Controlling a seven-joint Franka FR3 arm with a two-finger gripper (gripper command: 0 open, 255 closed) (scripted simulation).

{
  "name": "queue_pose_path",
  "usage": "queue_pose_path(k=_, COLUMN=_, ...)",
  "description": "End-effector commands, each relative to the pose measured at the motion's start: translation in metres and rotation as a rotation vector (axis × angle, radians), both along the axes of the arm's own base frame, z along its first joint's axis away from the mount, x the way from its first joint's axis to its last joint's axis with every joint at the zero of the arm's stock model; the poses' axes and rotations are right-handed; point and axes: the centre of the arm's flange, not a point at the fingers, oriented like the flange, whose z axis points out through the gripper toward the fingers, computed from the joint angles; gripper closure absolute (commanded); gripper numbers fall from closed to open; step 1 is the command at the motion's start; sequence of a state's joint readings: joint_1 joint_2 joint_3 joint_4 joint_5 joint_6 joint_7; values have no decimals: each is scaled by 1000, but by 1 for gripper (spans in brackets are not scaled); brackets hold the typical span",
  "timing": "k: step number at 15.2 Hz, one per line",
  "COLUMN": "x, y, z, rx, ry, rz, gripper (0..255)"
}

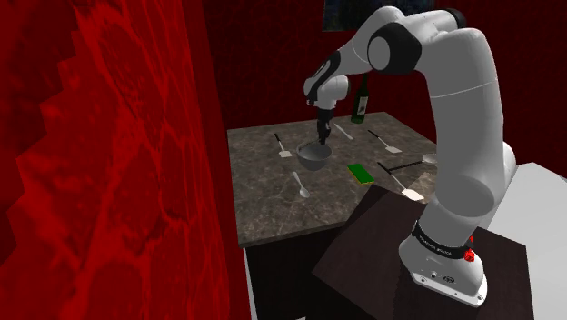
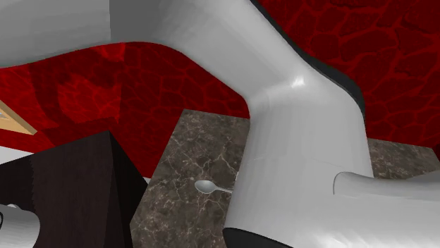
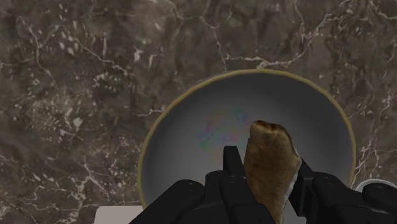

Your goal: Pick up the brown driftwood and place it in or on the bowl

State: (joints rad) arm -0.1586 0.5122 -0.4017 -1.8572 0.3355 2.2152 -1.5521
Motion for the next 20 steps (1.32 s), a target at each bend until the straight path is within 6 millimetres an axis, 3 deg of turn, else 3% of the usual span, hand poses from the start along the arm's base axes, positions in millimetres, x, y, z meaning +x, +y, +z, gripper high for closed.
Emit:
queue_pose_path(k=1, x=0, y=-1, z=-11, rx=0, ry=0, rz=0, gripper=255)
queue_pose_path(k=6, x=0, y=-1, z=-38, rx=0, ry=0, rz=0, gripper=255)
queue_pose_path(k=13, x=0, y=-1, z=-38, rx=0, ry=0, rz=0, gripper=255)
queue_pose_path(k=14, x=0, y=-1, z=-37, rx=0, ry=0, rz=0, gripper=0)
queue_pose_path(k=19, x=0, y=-1, z=-37, rx=0, ry=0, rz=0, gripper=0)
queue_pose_path(k=20, x=1, y=-2, z=-24, rx=0, ry=0, rz=0, gripper=0)
